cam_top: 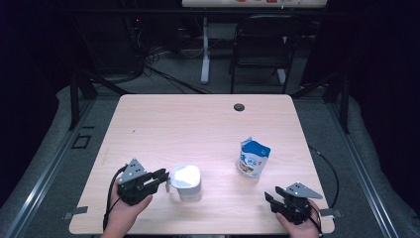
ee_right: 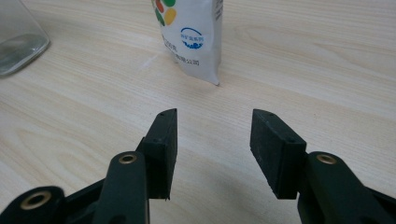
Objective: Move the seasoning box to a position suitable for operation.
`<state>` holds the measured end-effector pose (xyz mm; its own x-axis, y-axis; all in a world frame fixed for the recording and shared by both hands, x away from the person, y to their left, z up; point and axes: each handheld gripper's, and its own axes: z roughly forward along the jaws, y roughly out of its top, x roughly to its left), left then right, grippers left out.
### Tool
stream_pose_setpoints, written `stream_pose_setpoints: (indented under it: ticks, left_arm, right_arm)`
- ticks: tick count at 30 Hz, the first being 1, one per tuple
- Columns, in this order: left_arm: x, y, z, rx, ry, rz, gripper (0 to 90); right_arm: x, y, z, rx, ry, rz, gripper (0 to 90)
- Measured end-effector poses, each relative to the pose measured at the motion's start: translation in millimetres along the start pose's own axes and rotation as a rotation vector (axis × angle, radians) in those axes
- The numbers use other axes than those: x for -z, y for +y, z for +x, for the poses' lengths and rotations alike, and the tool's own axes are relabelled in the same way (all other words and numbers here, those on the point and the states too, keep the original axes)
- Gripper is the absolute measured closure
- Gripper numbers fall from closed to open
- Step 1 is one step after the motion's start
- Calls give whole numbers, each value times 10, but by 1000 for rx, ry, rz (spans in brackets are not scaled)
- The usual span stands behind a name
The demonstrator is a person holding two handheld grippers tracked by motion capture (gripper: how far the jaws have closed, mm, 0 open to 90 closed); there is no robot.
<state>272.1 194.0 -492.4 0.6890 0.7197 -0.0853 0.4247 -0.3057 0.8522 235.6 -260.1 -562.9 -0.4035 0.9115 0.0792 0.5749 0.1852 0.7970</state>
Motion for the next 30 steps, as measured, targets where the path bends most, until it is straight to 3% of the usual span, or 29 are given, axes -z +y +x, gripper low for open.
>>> stream_pose_setpoints:
  ticks: [14, 24, 30]
  left_arm:
    - [46, 18, -9, -3, 3, -16, 774]
    - [28, 26, -43, -38, 9, -5, 761]
    - [55, 15, -26, -24, 11, -5, 754]
  right_arm:
    - [-6, -13, -12, -15, -3, 0, 512]
    - [-25, 1, -12, -27, 2, -4, 507]
    - [-29, -4, -17, -26, 0, 3, 505]
